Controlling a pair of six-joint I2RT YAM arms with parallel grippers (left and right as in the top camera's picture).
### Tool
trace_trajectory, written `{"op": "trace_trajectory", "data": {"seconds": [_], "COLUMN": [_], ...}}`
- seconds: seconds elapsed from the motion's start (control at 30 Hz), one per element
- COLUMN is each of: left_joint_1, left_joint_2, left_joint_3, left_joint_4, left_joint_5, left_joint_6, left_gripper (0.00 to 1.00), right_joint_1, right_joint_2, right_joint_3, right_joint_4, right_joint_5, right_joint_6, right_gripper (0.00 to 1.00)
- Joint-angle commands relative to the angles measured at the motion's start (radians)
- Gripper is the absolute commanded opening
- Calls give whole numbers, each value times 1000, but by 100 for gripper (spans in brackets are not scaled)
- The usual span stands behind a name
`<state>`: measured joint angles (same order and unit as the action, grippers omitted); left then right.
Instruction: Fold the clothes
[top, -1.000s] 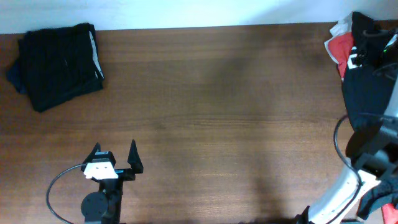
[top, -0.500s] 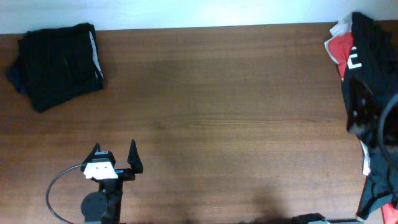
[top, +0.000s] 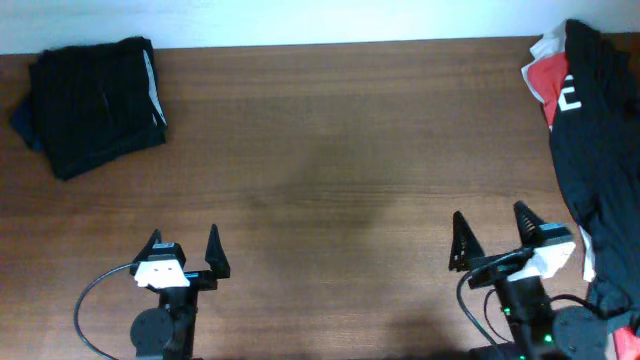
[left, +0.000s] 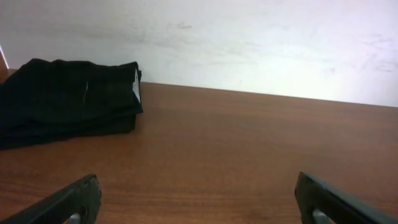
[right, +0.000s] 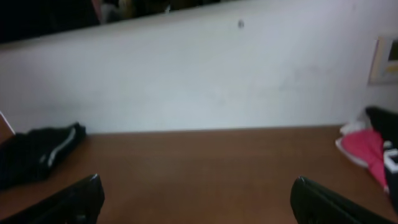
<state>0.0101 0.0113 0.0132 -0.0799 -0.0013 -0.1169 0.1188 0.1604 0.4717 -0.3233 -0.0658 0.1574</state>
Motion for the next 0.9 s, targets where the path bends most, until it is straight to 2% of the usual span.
{"op": "trace_trajectory", "data": {"seconds": [0.0, 0.13, 0.43, 0.53, 0.6, 0.87], "left_joint_1": [7, 7, 7, 7, 7, 7], "left_joint_2": [-5, -5, -5, -5, -5, -5], "left_joint_3": [-4, -4, -4, -4, -4, -4], "left_joint_4": [-4, -4, -4, -3, -3, -3], "left_joint_5": [-3, -3, -3, -3, -3, -3], "left_joint_6": [13, 13, 13, 13, 13, 13], "left_gripper": [99, 99, 99, 99, 99, 99], "right_joint_1": [-2, -68, -100, -140, -157, -159], "right_joint_2": [-94, -157, -157, -157, -157, -157], "right_joint_3": [-144, -253, -457, -466, -466, -466], "right_joint_4": [51, 72, 374, 357, 252, 253], "right_joint_5": [-10, -17, -37, -36, -35, -35], "right_joint_6": [4, 8, 8, 7, 7, 8], "right_gripper": [99, 99, 99, 99, 99, 99]}}
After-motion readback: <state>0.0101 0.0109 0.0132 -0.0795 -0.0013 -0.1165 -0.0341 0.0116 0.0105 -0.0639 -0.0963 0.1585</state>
